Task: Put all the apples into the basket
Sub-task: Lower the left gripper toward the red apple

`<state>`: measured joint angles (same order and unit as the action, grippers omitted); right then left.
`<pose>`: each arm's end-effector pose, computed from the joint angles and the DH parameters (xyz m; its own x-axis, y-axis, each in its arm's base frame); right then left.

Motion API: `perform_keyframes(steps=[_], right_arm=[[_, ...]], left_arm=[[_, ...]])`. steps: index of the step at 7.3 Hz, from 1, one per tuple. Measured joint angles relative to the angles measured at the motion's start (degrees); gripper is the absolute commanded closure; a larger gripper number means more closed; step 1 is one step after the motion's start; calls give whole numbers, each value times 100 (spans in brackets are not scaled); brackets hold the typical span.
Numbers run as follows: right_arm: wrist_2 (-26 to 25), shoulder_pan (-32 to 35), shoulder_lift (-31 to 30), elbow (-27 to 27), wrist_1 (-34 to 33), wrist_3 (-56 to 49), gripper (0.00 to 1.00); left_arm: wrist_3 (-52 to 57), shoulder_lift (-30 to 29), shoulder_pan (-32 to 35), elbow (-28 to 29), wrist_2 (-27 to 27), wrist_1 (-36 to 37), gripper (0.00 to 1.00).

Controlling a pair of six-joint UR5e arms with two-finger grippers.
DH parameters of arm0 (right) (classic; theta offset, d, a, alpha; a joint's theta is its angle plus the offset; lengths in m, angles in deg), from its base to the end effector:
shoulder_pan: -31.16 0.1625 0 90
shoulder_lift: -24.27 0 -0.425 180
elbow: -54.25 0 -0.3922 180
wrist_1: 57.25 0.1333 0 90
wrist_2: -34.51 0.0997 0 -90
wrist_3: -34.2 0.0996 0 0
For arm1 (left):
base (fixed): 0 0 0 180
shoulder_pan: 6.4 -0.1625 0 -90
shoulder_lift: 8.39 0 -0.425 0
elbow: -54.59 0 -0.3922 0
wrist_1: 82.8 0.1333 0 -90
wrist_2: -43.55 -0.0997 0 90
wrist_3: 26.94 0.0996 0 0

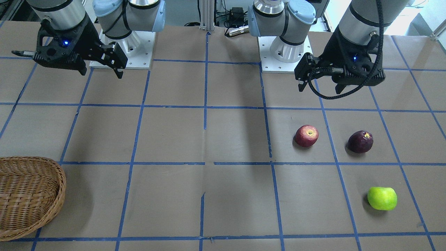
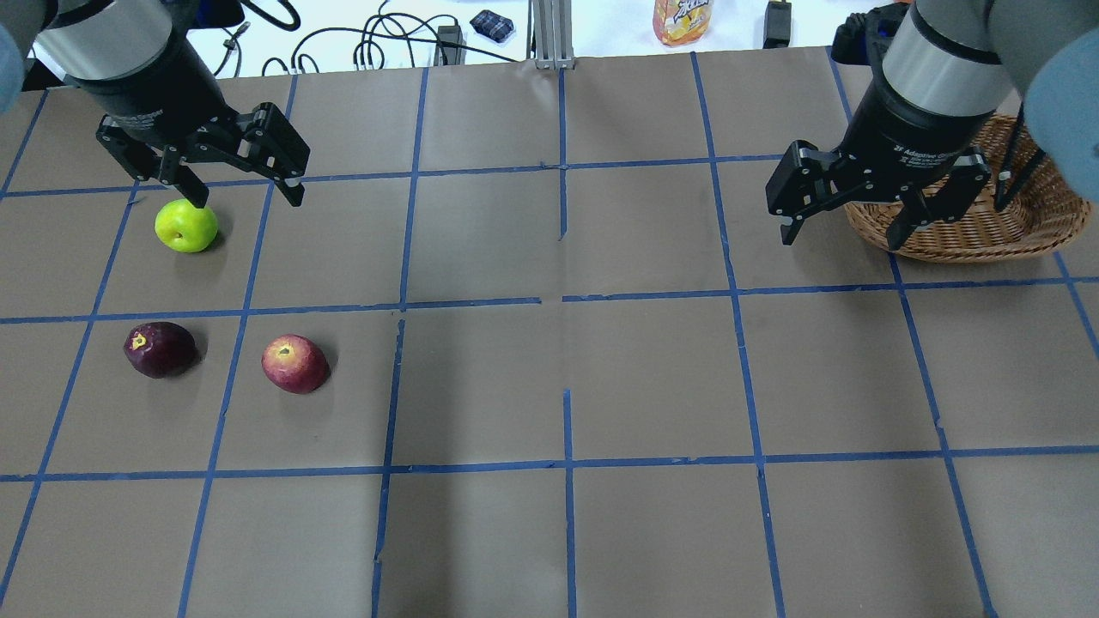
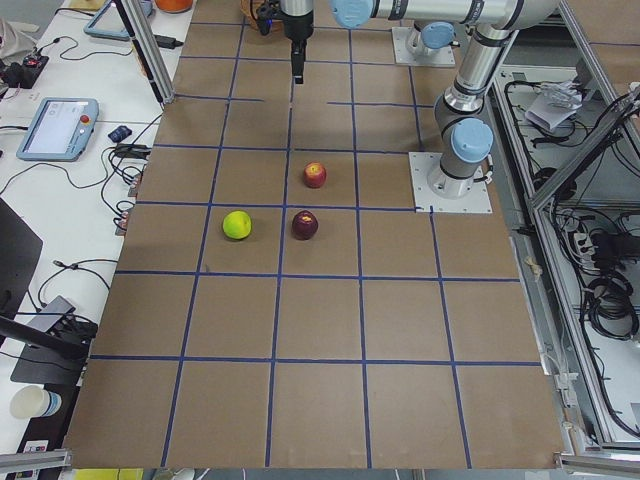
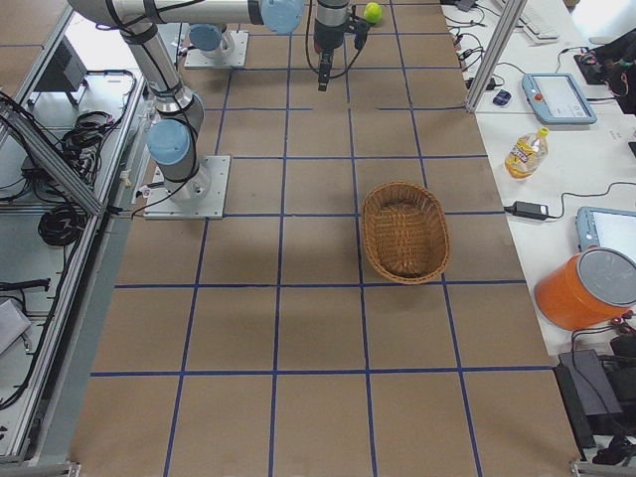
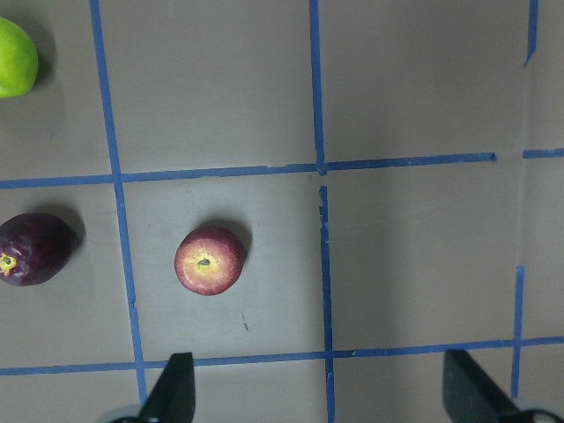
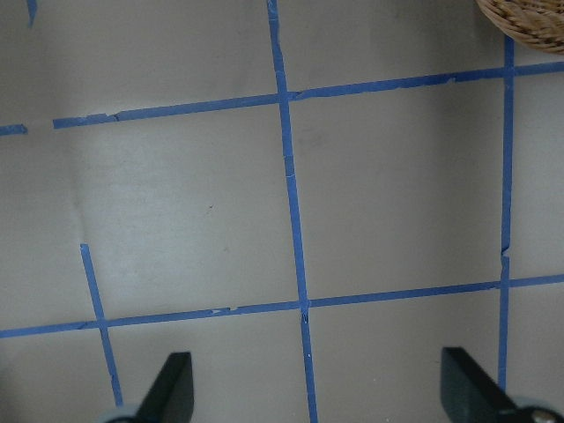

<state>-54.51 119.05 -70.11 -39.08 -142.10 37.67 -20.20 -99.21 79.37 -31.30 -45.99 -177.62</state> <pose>0.1183 -0.4567 0.4870 -0.9951 0.0983 -0.0127 0.0971 0.9926 0.0724 -0.0972 -0.5032 0.5077 -0.9990 0.0435 0.0111 0.0438 0.9987 0.0256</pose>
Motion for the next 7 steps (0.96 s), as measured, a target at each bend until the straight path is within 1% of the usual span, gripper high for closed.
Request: perform_keyframes(steps=[5, 7], right_arm=[[-16, 0, -1, -2, 11, -5, 0], [-25, 0, -5, -2, 12, -5, 0]], left_arm=[[2, 15, 19, -40, -15, -61, 0], [47, 7, -22, -172, 3, -102, 0]])
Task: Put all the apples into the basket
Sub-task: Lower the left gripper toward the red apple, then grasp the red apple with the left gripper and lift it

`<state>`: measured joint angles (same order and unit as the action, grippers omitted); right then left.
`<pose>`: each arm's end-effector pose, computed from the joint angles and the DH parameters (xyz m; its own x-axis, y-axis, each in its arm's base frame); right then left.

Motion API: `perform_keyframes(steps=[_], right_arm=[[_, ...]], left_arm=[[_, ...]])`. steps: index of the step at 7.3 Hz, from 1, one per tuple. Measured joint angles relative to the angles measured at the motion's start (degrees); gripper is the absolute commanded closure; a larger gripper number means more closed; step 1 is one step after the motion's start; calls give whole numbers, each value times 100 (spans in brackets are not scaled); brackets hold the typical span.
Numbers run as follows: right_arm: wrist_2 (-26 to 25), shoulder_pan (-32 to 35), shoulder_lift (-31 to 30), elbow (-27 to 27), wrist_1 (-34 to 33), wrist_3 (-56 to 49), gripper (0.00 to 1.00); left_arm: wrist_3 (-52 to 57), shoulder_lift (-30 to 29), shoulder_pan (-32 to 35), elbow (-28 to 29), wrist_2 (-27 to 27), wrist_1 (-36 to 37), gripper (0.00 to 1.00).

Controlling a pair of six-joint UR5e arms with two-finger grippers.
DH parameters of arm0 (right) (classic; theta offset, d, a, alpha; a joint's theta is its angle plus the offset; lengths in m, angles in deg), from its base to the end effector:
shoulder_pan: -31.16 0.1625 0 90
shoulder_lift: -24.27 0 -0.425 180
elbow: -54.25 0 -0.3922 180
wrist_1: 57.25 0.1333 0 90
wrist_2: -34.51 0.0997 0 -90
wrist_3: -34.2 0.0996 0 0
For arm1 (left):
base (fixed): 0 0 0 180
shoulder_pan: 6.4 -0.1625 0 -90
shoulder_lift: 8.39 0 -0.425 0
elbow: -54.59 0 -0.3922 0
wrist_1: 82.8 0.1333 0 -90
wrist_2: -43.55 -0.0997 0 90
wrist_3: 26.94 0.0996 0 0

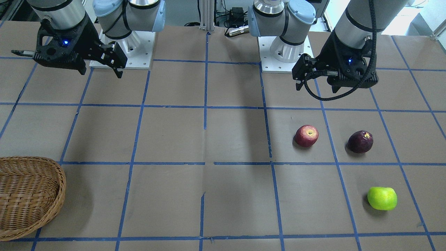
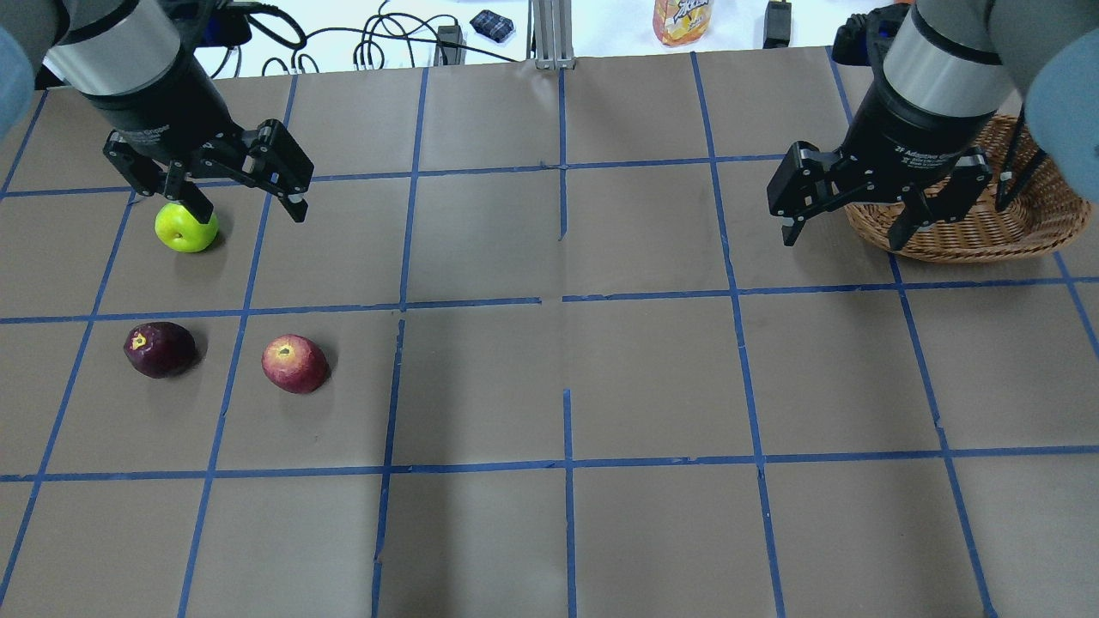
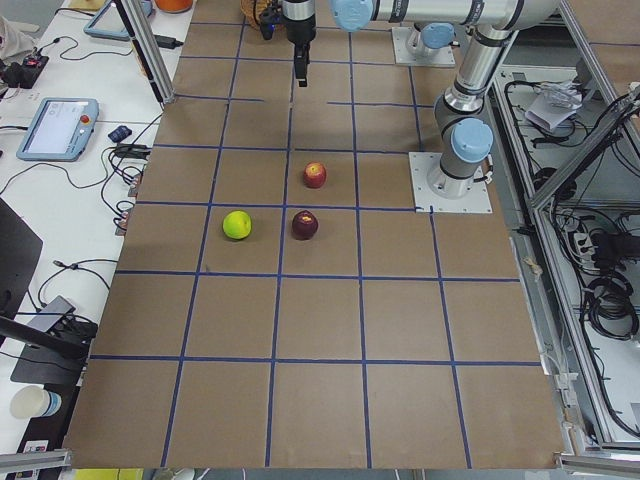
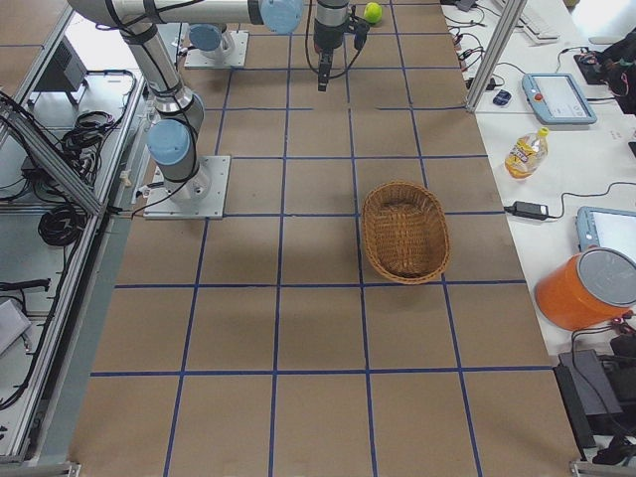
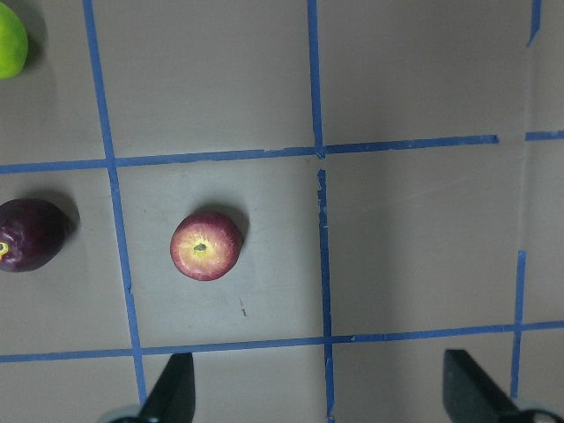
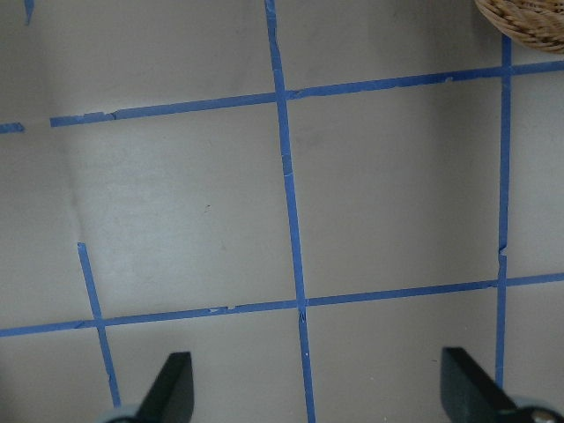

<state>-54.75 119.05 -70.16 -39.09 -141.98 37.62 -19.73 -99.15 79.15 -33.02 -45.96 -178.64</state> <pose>0.1179 -0.4561 0.4871 -0.9952 0.0971 -0.0085 0.0963 0.9926 0.0735 -0.0957 -0.4987 0.4920 -0.9987 0.0472 0.0177 0.0483 0.9962 0.0718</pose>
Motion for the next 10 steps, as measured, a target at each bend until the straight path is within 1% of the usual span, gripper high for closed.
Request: perform_keyframes(steps=[3, 4, 5, 6, 7, 8, 9, 10], right_arm=[[12, 0, 6, 0, -5, 4, 0], [10, 0, 3, 0, -6, 4, 0], [3, 0, -5, 0, -4, 6, 0], [3, 0, -14, 0, -6, 14, 0], [6, 0, -24, 0, -6, 19, 0], [7, 0, -28, 0, -1, 12, 0], [4, 0, -30, 0, 5, 13, 0], [0, 0, -31, 0, 6, 25, 0]], left_arm=[[158, -98, -77, -113, -6, 21, 0], [409, -163, -206, -248, 6, 43, 0], [697, -240, -431, -499, 15, 144, 0], [1001, -337, -696, -879, 21, 485, 0], [1310, -426, -919, -1367, 13, 1136, 0], [1476, -469, -1054, -1848, 6, 1736, 0], [1512, -496, -1123, -2288, 13, 2166, 0], [1517, -526, -1154, -2596, 18, 2515, 0]])
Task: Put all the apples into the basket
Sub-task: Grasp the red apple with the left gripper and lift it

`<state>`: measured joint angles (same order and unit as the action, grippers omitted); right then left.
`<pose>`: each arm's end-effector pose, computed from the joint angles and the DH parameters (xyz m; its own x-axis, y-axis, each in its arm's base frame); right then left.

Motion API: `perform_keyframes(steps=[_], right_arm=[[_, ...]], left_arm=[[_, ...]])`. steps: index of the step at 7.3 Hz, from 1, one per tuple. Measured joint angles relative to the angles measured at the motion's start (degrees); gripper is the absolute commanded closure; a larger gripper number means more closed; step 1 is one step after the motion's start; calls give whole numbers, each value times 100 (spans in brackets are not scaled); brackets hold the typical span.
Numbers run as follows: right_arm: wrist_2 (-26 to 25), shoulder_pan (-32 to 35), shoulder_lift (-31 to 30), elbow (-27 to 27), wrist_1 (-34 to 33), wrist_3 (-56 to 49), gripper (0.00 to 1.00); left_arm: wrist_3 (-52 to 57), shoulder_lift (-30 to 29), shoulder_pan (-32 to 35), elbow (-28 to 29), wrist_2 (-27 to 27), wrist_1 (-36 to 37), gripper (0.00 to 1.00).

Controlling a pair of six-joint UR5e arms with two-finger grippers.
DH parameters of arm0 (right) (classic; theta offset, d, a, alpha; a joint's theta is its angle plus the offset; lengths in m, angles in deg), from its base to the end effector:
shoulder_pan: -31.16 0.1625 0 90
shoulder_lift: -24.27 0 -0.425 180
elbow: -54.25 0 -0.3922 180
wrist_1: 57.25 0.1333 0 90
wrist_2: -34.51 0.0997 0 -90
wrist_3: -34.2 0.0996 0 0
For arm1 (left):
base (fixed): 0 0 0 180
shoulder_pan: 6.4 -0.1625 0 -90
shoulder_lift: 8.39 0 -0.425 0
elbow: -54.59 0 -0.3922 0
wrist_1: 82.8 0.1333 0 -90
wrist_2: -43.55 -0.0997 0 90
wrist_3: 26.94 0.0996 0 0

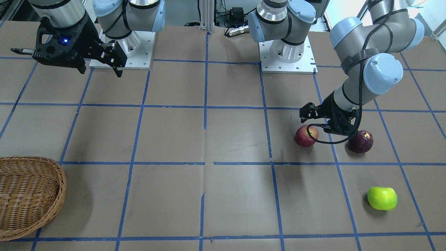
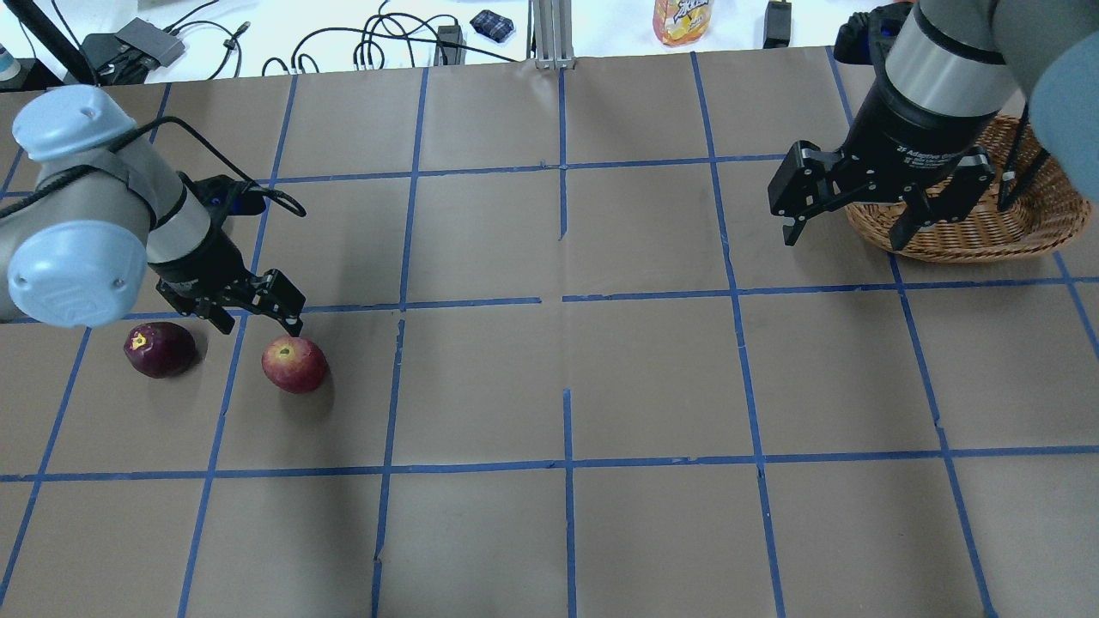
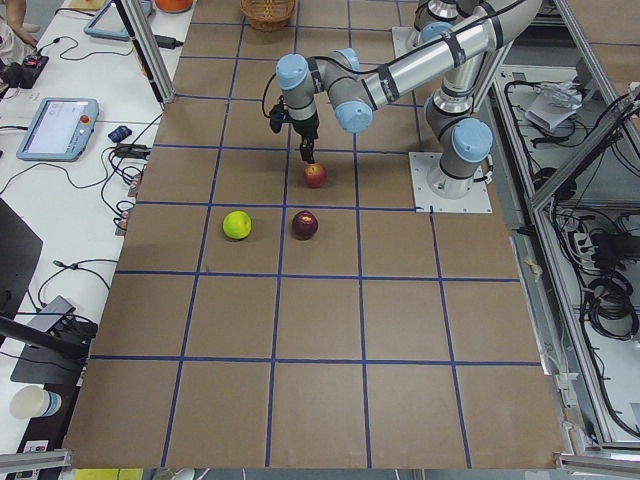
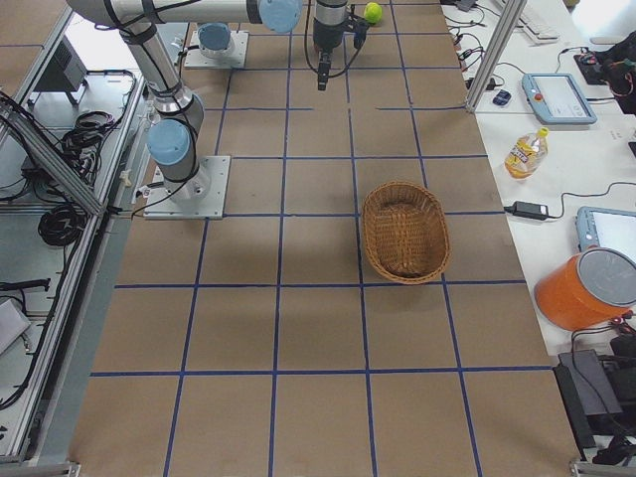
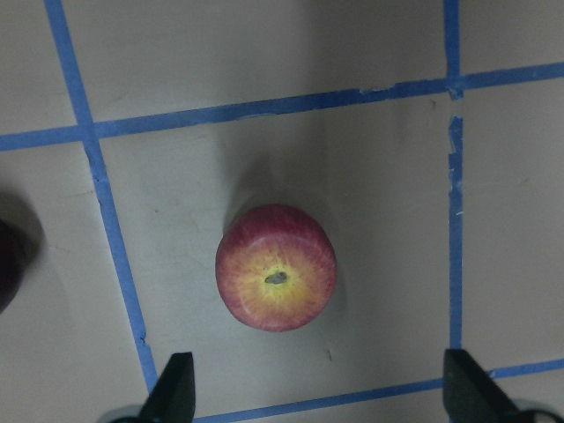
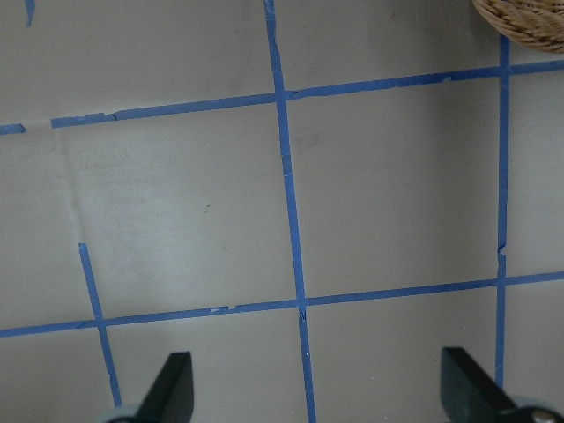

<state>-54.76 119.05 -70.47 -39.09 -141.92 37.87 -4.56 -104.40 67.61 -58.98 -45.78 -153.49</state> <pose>0.1179 -0.4543 0.4894 -0.9948 0.1014 -0.0083 0.1006 0.9925 0.0692 -0.0009 -0.4849 0.2758 -0.9915 0.1036 0.0785 0.1151 0.9803 0.1605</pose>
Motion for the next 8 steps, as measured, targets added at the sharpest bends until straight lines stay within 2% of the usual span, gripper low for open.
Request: perform_keyframes(steps=[2, 5, 6, 7, 8], right_arm=[[-3, 0, 0, 0, -7, 77, 0], [-1, 0, 9, 0, -70, 107, 0], [-3, 0, 9, 0, -85, 107, 0], [-3, 0, 9, 0, -88, 113, 0], [-3, 0, 10, 0, -87, 118, 0]], left_arm=[[0, -194, -21, -257, -2, 509, 0], [4, -645, -26, -321, -7, 1007, 0], [15, -738, -26, -335, -20, 1150, 6], [18, -811, -26, -365, -26, 1271, 17], [4, -865, -26, -421, -21, 1329, 69]])
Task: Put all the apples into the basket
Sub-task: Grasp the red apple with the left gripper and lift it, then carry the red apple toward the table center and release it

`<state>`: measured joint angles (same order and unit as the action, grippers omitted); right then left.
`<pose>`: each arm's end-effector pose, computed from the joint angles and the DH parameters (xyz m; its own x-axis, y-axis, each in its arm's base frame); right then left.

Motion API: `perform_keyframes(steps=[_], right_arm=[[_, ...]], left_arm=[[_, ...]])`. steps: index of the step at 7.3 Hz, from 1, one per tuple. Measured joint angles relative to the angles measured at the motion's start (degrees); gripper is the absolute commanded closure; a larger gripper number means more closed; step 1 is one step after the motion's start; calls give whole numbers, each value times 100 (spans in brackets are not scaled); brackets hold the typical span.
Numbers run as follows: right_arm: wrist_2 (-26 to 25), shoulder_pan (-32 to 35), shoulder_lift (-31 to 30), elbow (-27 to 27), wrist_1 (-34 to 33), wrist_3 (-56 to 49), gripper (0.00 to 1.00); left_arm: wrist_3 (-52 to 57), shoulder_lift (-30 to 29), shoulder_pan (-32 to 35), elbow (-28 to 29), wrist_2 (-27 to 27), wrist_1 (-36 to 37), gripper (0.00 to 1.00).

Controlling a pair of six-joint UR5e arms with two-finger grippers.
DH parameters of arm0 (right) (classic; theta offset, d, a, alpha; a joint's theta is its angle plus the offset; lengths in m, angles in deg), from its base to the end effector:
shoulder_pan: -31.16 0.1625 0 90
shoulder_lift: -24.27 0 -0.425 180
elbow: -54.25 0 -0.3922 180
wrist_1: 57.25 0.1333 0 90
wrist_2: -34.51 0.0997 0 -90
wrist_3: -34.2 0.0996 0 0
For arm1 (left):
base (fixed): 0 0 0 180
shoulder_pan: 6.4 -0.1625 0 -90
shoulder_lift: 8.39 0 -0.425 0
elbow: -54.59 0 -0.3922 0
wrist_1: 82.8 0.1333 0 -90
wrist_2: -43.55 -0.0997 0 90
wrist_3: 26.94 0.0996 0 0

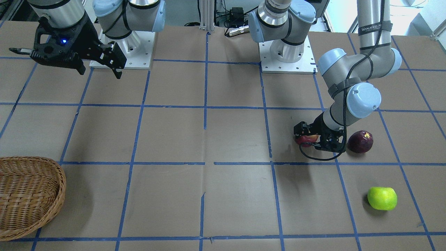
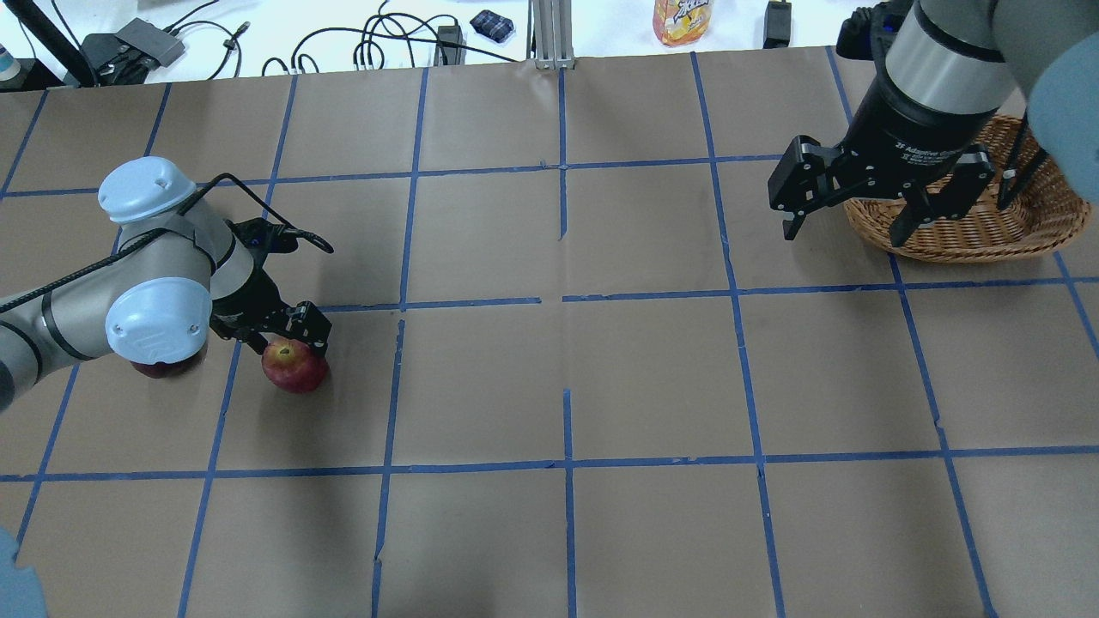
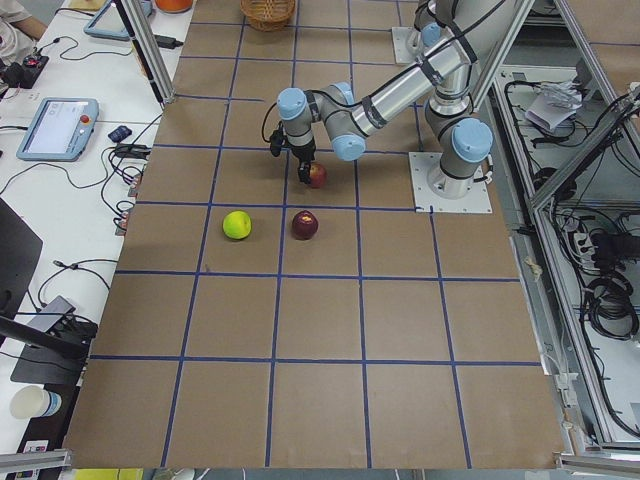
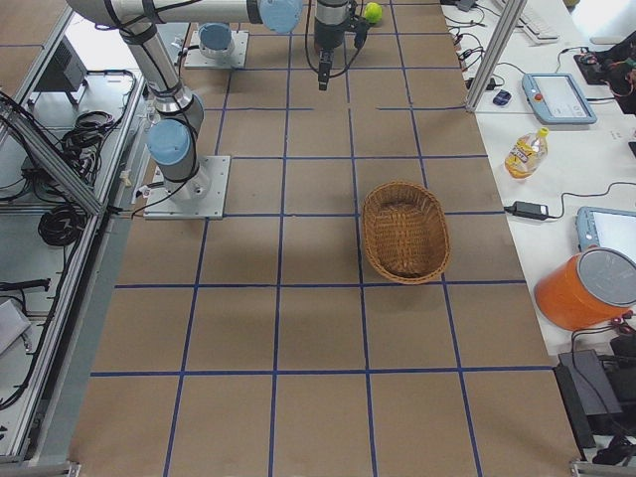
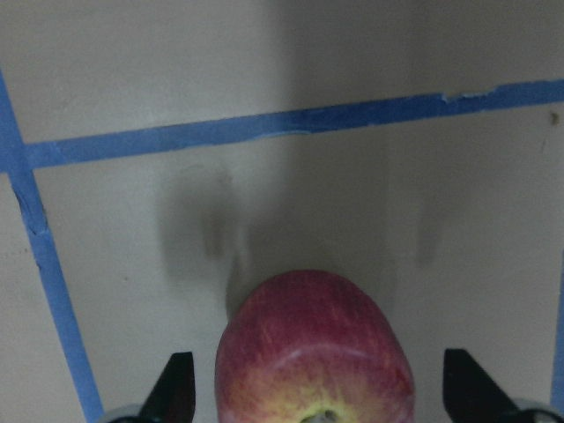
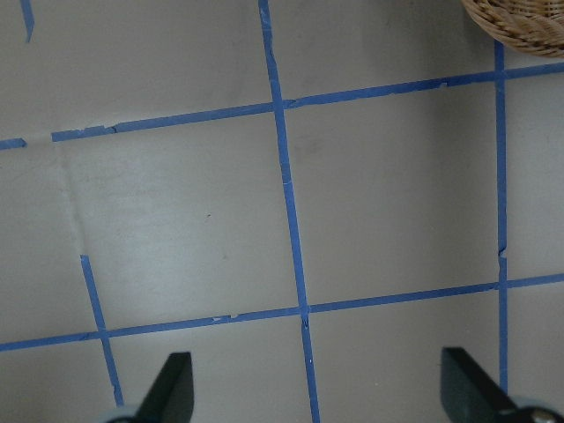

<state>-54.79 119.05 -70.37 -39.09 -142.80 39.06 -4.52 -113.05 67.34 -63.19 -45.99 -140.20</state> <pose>0.1178 -0.4564 0.4901 -0.9925 0.1219 -0.0075 0.1213 0.9910 0.0558 0.0052 -0.4966 0.1938 -0.9923 0.1007 0.0725 0.1110 0.9817 0.1550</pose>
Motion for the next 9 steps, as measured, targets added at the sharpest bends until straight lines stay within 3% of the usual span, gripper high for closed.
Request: perform_keyframes(steps=[2, 4, 6, 9], right_arm=[[-6, 0, 1, -6, -3, -9, 0], [-11, 0, -5, -8, -1, -12, 0], [-32, 0, -1, -9, 2, -14, 0], [-84, 0, 22, -9, 6, -59, 0]], left_arm=[[-5, 19, -2, -21, -27, -17, 88], [-262, 116, 160, 372, -14, -303, 87], [-1609, 63, 929, 924, 573, -741, 87], [-3472, -493, 2328, 1398, 1300, -3, 86]])
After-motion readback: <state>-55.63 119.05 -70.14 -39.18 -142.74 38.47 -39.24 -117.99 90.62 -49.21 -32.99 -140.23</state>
